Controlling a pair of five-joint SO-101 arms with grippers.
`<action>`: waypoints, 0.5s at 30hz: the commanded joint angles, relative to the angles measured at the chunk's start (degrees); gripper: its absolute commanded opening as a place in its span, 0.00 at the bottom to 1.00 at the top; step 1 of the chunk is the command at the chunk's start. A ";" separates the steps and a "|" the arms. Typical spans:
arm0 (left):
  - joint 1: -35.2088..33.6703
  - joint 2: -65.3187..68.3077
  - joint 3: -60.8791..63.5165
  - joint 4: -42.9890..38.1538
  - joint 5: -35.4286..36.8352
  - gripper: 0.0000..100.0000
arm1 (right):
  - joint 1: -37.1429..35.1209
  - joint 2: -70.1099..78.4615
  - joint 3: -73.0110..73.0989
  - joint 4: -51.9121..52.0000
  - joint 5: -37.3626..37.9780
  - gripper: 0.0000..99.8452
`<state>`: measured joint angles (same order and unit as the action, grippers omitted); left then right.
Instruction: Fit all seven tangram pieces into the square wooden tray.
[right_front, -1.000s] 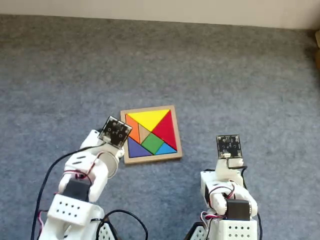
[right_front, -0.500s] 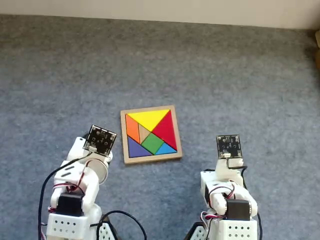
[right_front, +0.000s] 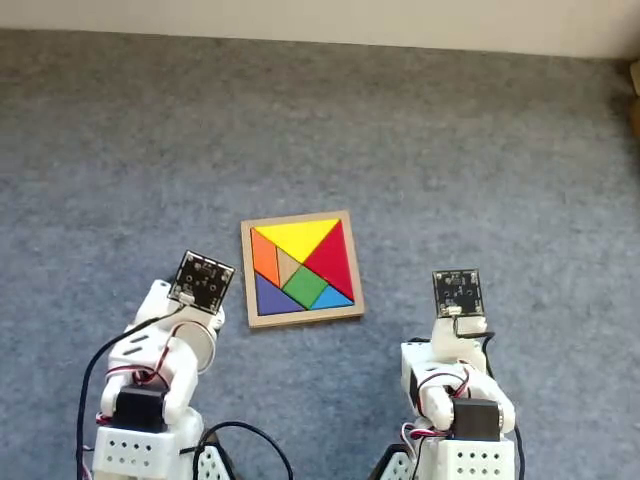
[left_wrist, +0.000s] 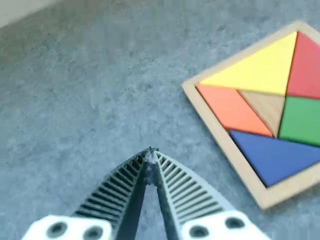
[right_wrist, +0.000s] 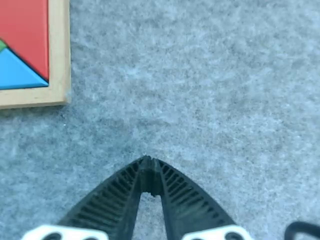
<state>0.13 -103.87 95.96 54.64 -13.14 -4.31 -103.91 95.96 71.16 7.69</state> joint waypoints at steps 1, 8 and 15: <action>-0.48 -0.13 1.19 7.47 0.26 0.01 | 0.40 -0.92 8.57 0.31 -0.09 0.01; -0.48 -0.40 1.19 19.43 0.26 0.01 | 0.40 -0.92 8.57 0.31 -0.09 0.01; -0.31 -0.40 1.19 21.01 0.35 0.01 | 0.40 -0.92 8.57 0.31 -0.09 0.01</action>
<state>0.13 -103.87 95.96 75.30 -13.14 -4.31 -103.91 95.96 71.16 7.69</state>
